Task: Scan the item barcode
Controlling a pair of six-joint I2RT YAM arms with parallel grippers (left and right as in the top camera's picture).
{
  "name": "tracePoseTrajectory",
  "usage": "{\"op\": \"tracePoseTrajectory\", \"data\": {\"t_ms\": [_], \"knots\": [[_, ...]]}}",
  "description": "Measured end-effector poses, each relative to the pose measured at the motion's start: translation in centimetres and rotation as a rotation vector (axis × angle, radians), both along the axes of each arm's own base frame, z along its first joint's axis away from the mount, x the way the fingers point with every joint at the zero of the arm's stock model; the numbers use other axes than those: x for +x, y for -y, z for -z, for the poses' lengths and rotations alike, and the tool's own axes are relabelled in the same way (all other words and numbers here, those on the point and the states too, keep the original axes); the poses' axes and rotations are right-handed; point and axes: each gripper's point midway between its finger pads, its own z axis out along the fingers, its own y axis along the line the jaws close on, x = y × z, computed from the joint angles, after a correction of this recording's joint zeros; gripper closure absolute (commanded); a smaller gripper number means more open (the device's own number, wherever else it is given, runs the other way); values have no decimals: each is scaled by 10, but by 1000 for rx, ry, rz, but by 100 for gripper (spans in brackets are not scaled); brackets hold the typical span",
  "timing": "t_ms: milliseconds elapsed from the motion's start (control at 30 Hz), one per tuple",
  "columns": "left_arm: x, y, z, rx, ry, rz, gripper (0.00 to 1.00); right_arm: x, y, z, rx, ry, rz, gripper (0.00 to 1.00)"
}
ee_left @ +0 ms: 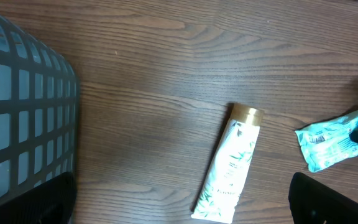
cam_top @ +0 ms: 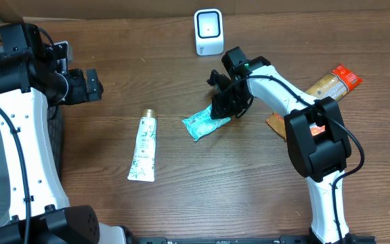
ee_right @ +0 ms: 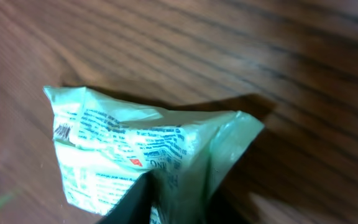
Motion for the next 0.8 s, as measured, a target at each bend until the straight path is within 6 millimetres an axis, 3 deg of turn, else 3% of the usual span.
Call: {"op": "tracePoseTrajectory", "data": {"t_ms": [367,567,700,733,800], "knots": [[0,0,0,0,0,0,0,-14,-18,-6,153,-109,-6,96],[0,0,0,0,0,0,0,-2,-9,-29,239,-105,34,96],[0,0,0,0,0,0,0,13,3,-88,298,19,55,96],[0,0,0,0,0,0,0,16,8,-126,327,102,57,96],[0,0,0,0,0,0,0,15,14,-173,351,208,62,96]]}}
